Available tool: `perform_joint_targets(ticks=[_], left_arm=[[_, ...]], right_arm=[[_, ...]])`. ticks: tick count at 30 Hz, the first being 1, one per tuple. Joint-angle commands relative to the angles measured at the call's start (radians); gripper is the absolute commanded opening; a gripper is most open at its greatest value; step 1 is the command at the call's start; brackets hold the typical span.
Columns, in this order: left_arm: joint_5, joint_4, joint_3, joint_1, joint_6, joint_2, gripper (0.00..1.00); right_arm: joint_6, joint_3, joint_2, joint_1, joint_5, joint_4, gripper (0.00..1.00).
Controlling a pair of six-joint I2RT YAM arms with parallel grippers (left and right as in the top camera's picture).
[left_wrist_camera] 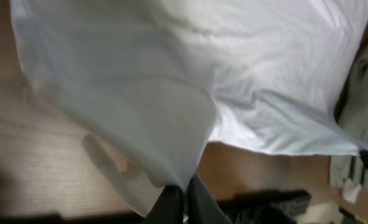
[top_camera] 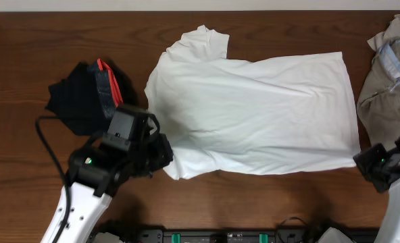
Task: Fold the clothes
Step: 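Lift the bottom left hem and fold it up toward the shirt's center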
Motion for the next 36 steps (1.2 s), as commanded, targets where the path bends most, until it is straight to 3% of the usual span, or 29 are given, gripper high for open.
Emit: perform_joint_targets(ticks=[1, 13, 28, 36], left_arm=[[-0.044, 0.039, 0.016, 0.001, 0.040, 0.064, 0.06], [-0.068, 0.267, 0.016, 0.081, 0.133, 0.288, 0.06], [-0.074, 0.498, 0.016, 0.145, 0.251, 0.295, 0.06], [-0.095, 0.520, 0.016, 0.145, 0.313, 0.320, 0.06]], right_arm=[[-0.013, 0.014, 0.078, 0.011, -0.158, 0.067, 0.01], [0.025, 0.014, 0.312, 0.054, -0.323, 0.354, 0.02], [0.071, 0.014, 0.336, 0.094, -0.325, 0.496, 0.01], [0.090, 0.014, 0.346, 0.123, -0.301, 0.526, 0.02]])
